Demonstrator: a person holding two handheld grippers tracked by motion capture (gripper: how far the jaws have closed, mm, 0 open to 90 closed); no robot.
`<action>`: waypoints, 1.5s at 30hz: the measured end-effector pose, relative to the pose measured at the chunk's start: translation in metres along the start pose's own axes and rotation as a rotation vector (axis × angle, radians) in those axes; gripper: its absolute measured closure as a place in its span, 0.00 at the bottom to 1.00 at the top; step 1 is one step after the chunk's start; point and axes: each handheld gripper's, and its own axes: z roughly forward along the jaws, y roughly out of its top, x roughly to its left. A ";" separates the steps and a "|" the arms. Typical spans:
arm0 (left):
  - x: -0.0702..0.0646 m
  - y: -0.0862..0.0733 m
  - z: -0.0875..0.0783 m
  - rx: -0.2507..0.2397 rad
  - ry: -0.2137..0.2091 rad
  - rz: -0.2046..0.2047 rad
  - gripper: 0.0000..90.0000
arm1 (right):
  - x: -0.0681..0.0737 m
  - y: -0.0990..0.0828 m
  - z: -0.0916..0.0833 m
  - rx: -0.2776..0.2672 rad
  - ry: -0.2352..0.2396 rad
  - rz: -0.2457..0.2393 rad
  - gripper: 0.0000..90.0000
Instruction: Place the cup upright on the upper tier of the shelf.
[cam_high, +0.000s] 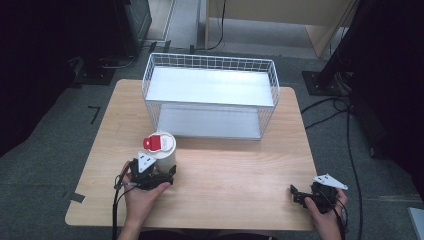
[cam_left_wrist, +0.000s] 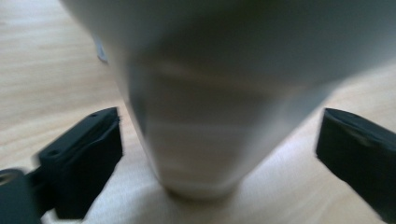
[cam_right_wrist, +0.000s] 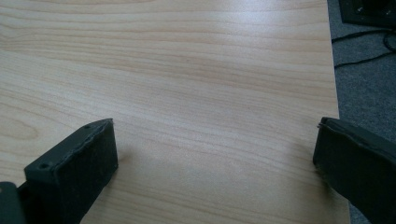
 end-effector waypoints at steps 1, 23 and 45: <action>0.000 0.000 0.000 0.000 0.000 0.000 0.07 | 0.000 0.000 0.000 0.000 0.000 0.001 0.00; -0.006 0.010 0.008 -0.137 0.045 -0.030 0.10 | 0.000 0.000 0.000 0.000 0.000 0.001 0.00; -0.009 0.020 -0.004 -0.204 0.070 -0.009 0.11 | 0.000 0.000 0.000 -0.001 0.005 0.003 0.00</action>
